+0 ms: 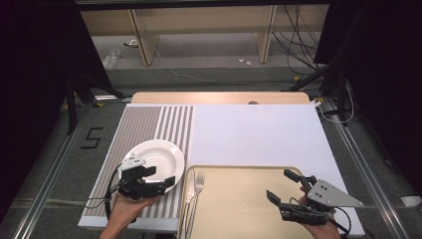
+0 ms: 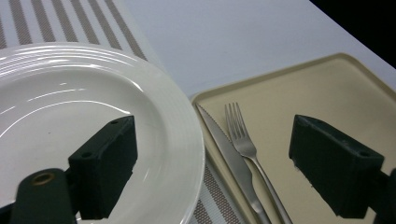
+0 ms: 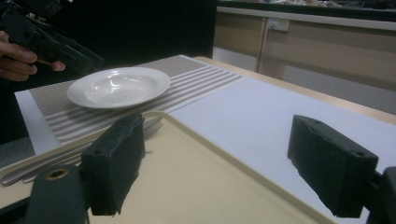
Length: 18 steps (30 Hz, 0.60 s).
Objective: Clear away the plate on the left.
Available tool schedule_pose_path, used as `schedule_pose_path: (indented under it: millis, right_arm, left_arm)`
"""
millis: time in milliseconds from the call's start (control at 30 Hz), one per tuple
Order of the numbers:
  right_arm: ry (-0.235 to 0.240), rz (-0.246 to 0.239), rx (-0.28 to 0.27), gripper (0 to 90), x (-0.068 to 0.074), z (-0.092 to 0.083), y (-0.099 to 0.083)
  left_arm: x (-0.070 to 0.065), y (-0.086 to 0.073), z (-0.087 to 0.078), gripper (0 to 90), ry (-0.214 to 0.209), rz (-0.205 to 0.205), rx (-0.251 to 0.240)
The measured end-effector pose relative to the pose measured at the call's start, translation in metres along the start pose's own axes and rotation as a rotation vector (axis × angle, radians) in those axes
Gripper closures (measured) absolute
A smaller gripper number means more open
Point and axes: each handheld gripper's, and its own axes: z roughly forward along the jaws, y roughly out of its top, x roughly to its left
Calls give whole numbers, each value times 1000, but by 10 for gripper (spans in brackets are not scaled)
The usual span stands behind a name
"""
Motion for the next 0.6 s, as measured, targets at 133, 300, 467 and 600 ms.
schedule_pose_path:
  millis: [133, 300, 467, 600]
  right_arm:
    - [1, -4, 4, 197, 0, 1, 0]
    - [-2, 2, 14, 198, 1, -1, 0]
    - [1, -1, 6, 197, 1, 0, 0]
    - [1, -2, 4, 198, 1, 0, 0]
  left_arm:
    - [10, -2, -6, 151, 20, -50, -19]
    - [18, -6, -10, 151, 64, -71, -27]
    - [34, -8, -23, 151, 89, -179, -81]
    - [44, -12, -27, 153, 107, -215, -83]
